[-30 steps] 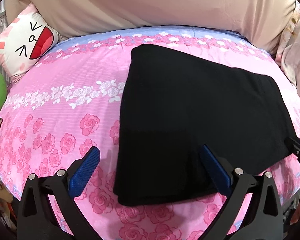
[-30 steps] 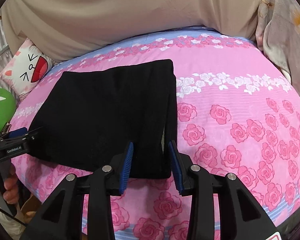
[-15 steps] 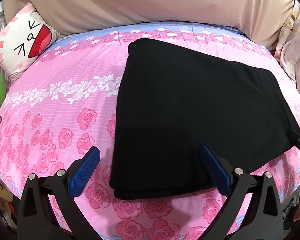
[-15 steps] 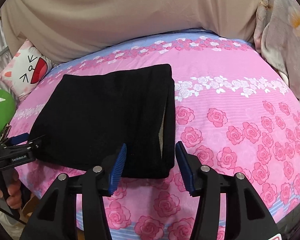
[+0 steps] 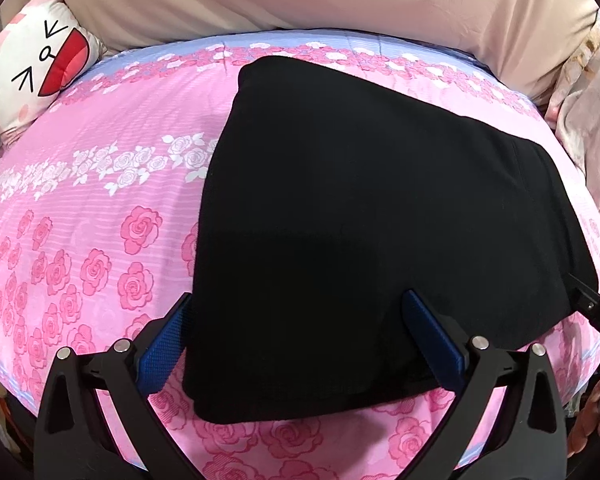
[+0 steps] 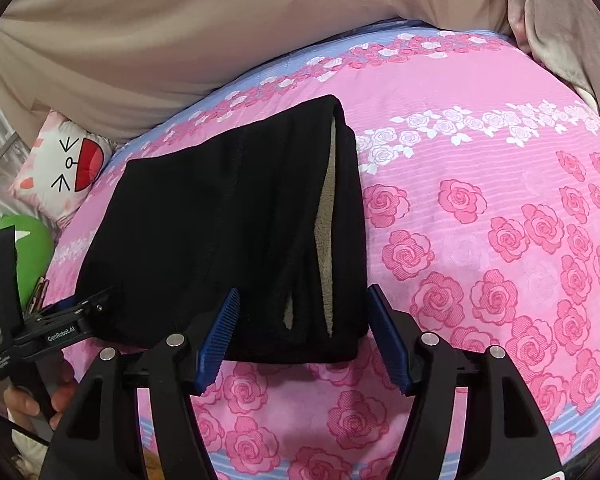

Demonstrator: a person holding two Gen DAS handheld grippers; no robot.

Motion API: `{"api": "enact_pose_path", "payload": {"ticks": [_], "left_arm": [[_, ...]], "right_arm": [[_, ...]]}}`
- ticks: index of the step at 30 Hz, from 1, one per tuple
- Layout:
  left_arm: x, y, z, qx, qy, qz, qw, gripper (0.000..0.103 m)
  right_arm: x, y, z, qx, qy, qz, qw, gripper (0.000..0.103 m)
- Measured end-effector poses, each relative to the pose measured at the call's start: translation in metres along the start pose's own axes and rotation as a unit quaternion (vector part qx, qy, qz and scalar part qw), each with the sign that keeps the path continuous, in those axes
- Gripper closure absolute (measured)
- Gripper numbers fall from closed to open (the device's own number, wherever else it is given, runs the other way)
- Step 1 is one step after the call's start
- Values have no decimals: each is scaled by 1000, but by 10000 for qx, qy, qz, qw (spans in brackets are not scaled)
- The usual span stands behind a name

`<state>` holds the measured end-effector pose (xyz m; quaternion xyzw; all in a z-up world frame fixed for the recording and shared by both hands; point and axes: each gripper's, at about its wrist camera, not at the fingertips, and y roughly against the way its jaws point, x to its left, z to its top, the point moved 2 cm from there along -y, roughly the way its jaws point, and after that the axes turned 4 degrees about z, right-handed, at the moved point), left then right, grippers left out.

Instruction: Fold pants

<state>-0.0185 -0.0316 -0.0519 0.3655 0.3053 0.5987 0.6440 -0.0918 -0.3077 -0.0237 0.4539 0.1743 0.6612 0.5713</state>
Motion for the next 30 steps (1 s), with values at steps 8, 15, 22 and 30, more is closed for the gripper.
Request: {"api": "enact_pose_path", "payload": {"ticks": [8,15,22,30], "left_arm": [[2,17,6,-236,-28,-268,9994,5],[25,-8,4,196,235,-962,9949,5],[31,-16,9,71,337,-1210,9920,5],[25,-13,17,-42,312,-1421,9894,24]], "right_arm": [[8,6,5,-107,117,1,9999,35],[1,-2,-1,40,40,27,10000,32],[-10,-10,-3,76,-211,403,9989,26],[-10,-22,7,-56,-249,774,9967,46]]}}
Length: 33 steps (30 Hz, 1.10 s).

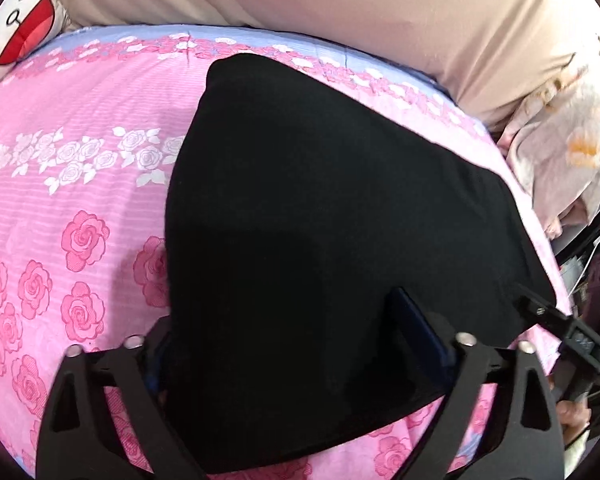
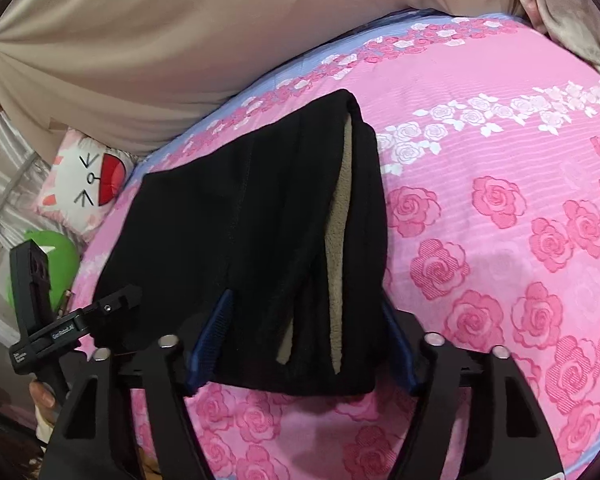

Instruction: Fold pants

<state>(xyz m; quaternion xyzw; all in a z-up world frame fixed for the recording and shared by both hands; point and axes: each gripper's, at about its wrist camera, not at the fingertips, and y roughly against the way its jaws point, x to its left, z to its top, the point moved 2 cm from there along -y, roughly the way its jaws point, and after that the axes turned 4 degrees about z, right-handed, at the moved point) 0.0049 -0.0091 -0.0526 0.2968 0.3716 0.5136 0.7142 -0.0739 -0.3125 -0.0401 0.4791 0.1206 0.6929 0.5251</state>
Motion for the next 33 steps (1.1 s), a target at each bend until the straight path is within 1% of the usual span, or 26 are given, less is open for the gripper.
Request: {"api": "enact_pose_path", "payload": {"ticks": [1,2,3,5,6,8,9,10,11,12,13,14,16,17,18,19,20,21,22,24,25,29,33], "left_arm": [[1,0,1,10,25,-54,10000,29],[4,3,3,14,113,-141,9998,39],[7,6,5,-6,224,-253,9994,50],[6,13,9,-83,203,-370,9991,60],[3,16,12,-108,124,-342,9993,62],[-2,18,13,-64,84,-334,9994,61],[0,19,12,-7,51,-338,9994,54],[7,19,10,53,163,-364,9992,48],[16,17,6,160,369,-496,9980,40],[23,11,4,268,517,-617,9964,33],[28,9,1,319,625,-705,9950,33],[32,9,0,238,701,-839,9937,33],[30,9,1,232,707,-818,9939,33],[25,6,3,188,641,-736,9950,33],[21,5,5,163,558,-681,9960,44],[17,3,6,164,523,-641,9964,48],[16,4,8,169,551,-693,9959,58],[13,10,10,116,554,-746,9956,66],[10,18,12,51,490,-736,9961,68],[5,35,13,-99,334,-623,9974,75],[2,44,12,-169,274,-620,9976,75],[-6,77,8,-232,202,-988,9946,76],[-24,121,2,-498,-172,-1043,9931,76]], "right_arm": [[0,1,1,-23,-34,57,10000,55],[0,2,3,-50,-57,119,9999,58],[2,2,4,-45,-26,140,9999,62],[9,5,8,-82,49,156,9998,65],[12,6,9,-88,96,156,9998,65],[21,10,11,-128,273,37,9995,65],[21,10,11,-109,281,32,9995,64],[21,10,9,-35,316,-8,9995,61],[19,10,7,-15,317,-77,9995,59],[16,9,4,12,272,-79,9996,55],[12,7,1,79,224,-56,9997,52],[9,7,-2,83,208,-47,9997,50],[4,7,-5,81,84,55,9999,46],[1,5,-5,71,-9,134,9999,45],[-2,3,-4,71,-88,241,9996,48],[-2,1,-3,48,-110,291,9995,54],[-2,1,-2,42,-126,328,9994,59],[2,4,1,-4,-138,368,9992,64],[8,10,2,-55,-88,368,9993,67],[20,21,4,-163,59,423,9990,68],[29,27,4,-219,138,501,9984,69],[64,62,-3,-475,569,562,9957,69],[89,91,-10,-657,881,573,9923,69]]}}
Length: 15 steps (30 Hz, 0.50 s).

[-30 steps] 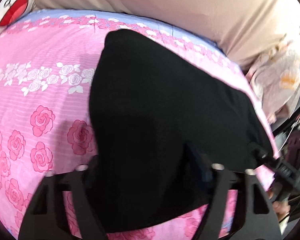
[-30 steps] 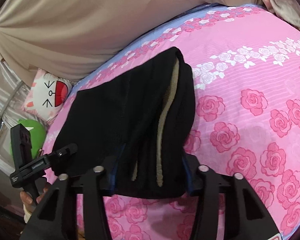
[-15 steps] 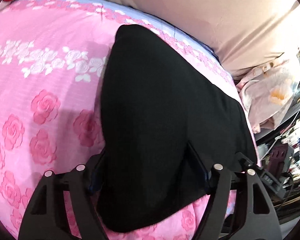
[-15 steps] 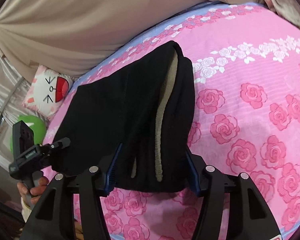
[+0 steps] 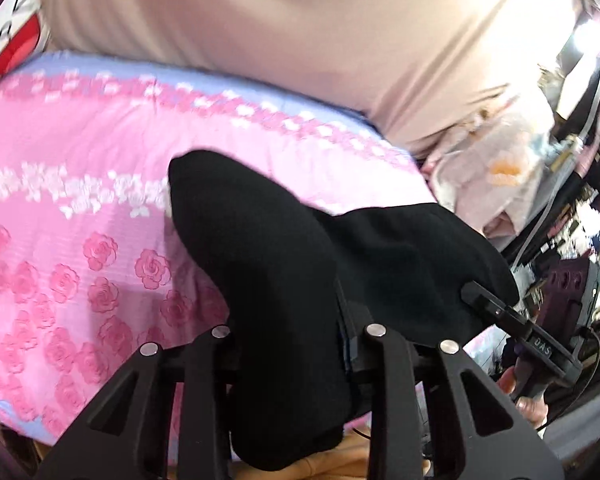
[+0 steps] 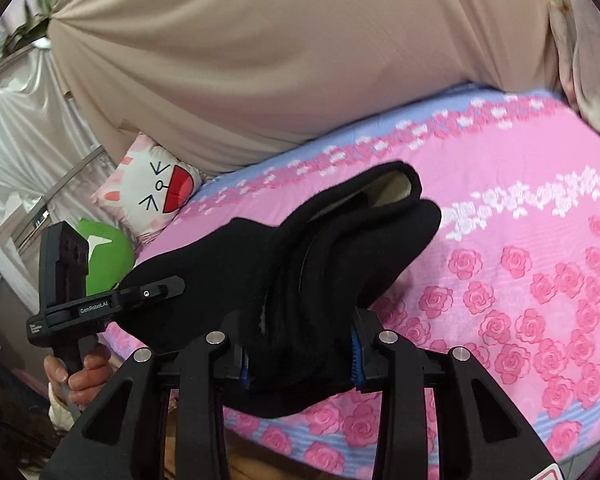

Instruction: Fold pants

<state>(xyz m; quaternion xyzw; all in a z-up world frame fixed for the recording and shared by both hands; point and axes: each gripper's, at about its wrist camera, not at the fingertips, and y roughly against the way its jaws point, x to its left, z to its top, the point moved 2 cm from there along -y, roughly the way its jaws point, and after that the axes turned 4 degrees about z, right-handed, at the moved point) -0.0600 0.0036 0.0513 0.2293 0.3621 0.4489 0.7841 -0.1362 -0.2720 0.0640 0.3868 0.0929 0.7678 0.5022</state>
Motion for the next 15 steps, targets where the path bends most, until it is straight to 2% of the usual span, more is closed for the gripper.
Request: {"api": "enact_pose_path", "payload": {"ticks": [6,11,15], "left_arm": [[-31,57,14,-673,-516,-70,9964,76],[-53,92,42,-1375,-945,-36,9860,76],[-64,106,79,-1876,-1167,58,9753,75]], "right_arm": [[38,45,17,-508,447,165,9976,69],[60,67,49,-1062,790,249,9909,69],[73,72,86,-1457,1100,314,9827,69]]}}
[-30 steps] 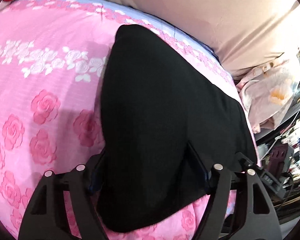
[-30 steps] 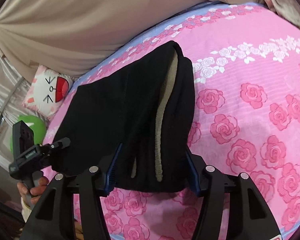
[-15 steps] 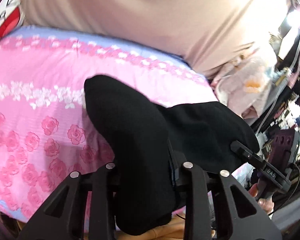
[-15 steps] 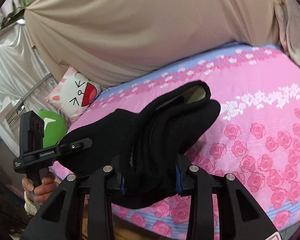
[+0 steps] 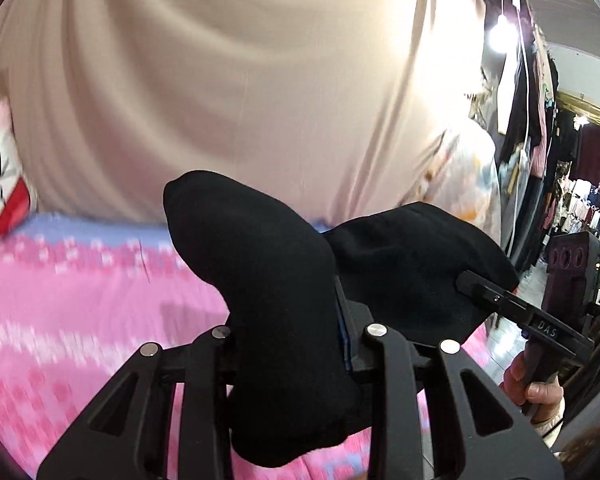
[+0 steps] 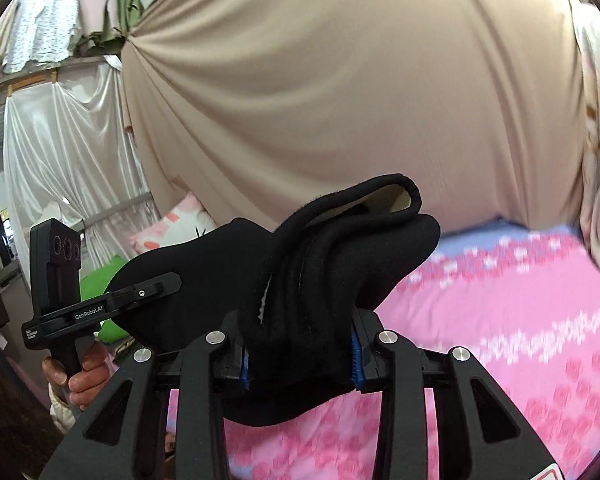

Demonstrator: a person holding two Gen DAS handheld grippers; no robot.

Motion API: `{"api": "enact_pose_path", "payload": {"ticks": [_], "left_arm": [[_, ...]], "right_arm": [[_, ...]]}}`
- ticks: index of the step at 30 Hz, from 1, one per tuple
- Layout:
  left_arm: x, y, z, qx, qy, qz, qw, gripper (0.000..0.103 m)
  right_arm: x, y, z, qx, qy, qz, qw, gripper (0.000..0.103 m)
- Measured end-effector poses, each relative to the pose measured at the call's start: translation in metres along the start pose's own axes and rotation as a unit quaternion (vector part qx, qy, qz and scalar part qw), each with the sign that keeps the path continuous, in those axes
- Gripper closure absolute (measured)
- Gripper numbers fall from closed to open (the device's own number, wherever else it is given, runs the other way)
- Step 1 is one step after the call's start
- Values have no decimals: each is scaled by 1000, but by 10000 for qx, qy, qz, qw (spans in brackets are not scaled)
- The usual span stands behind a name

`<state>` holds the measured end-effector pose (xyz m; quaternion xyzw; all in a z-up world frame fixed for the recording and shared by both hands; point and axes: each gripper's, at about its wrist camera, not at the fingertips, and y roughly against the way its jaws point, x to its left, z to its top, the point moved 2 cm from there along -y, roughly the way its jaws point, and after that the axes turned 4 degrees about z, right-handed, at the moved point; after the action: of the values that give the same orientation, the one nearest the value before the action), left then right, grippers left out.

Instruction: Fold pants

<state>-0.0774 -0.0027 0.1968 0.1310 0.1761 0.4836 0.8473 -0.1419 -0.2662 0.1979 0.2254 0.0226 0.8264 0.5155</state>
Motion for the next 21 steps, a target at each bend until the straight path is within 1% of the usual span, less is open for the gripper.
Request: {"api": "enact_pose_path", "payload": {"ticks": [2,6,9,11,14,16,21], "left_arm": [[1,-4,18,-200,-100,99,9997,75],[2,-24,57,-653,-409,502,9958,75],[6,-48,78,-782,-532,750,9927,75],[15,-73,88,-809,-522,873,9915,75],[29,-108,95,-807,-525,1032,9900,74],[42,-141,96,-761,-536,1161,9889,74],[79,-213,85,-501,-398,1249,9901,74]], "right_arm": [[-2,-11,21,-173,106,35,9998,69],[-16,-43,59,-427,186,110,9989,69],[-28,-68,77,-498,180,105,9985,69],[-43,-94,88,-534,186,26,9984,69],[-64,-129,94,-498,89,-10,9987,69],[-82,-157,93,-455,67,-57,9989,69],[-132,-223,76,-283,-135,-136,9994,69]]}}
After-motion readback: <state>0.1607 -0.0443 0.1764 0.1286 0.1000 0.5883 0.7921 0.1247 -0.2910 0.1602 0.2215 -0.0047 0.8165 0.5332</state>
